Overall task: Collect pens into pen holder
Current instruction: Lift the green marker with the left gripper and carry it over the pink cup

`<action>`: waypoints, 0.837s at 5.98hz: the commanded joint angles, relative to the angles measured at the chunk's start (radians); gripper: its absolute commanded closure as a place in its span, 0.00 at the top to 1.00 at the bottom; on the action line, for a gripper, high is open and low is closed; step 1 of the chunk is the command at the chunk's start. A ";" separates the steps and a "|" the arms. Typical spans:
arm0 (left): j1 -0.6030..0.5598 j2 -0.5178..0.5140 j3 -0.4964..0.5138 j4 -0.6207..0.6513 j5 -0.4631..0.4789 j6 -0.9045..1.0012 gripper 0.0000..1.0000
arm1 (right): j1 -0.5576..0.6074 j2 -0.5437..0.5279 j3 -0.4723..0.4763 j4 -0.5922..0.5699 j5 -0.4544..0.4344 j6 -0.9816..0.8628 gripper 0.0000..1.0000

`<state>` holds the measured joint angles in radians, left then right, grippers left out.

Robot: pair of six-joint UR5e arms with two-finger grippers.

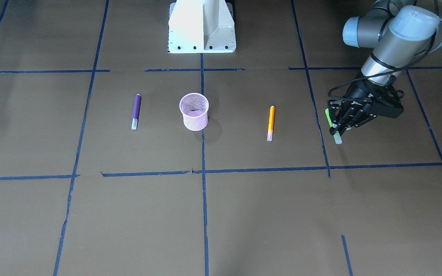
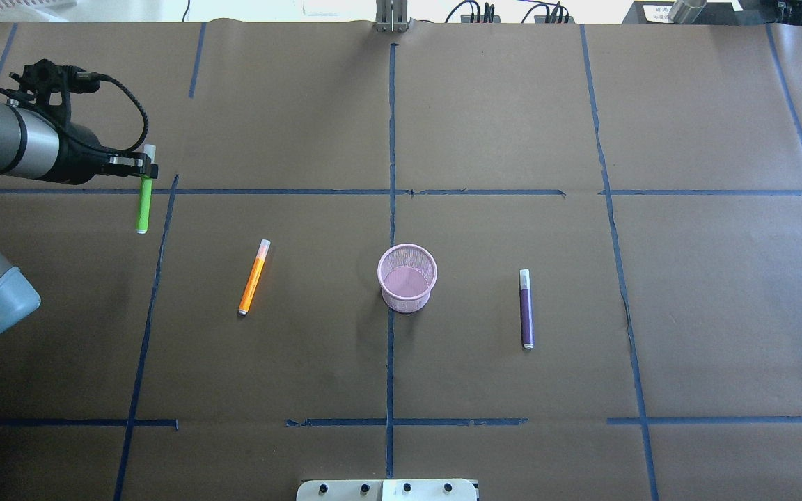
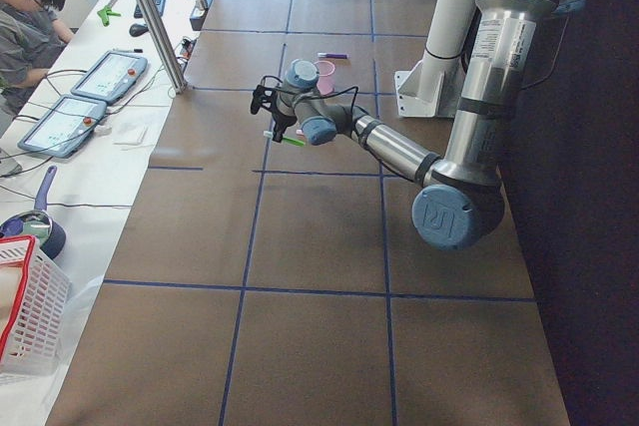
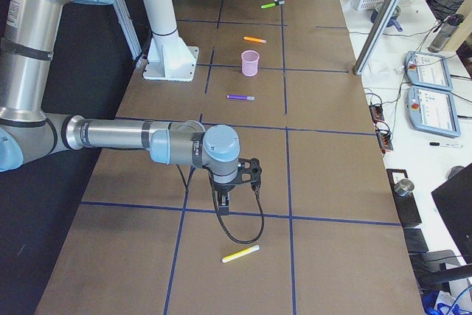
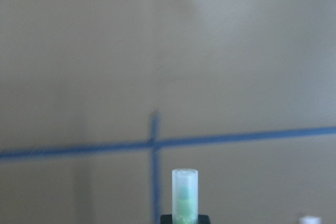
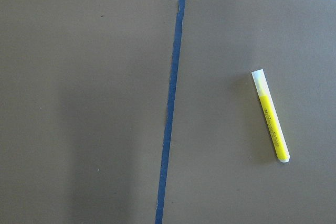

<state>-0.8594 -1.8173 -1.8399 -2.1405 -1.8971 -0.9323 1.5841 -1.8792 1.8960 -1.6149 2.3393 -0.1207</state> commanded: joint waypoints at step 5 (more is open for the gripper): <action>0.463 -0.327 0.036 -0.055 0.712 -0.062 0.00 | -0.001 0.003 -0.002 0.000 -0.002 0.003 1.00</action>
<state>-0.4759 -2.1169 -1.8164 -2.1942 -1.2917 -0.9918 1.5831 -1.8773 1.8946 -1.6153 2.3389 -0.1191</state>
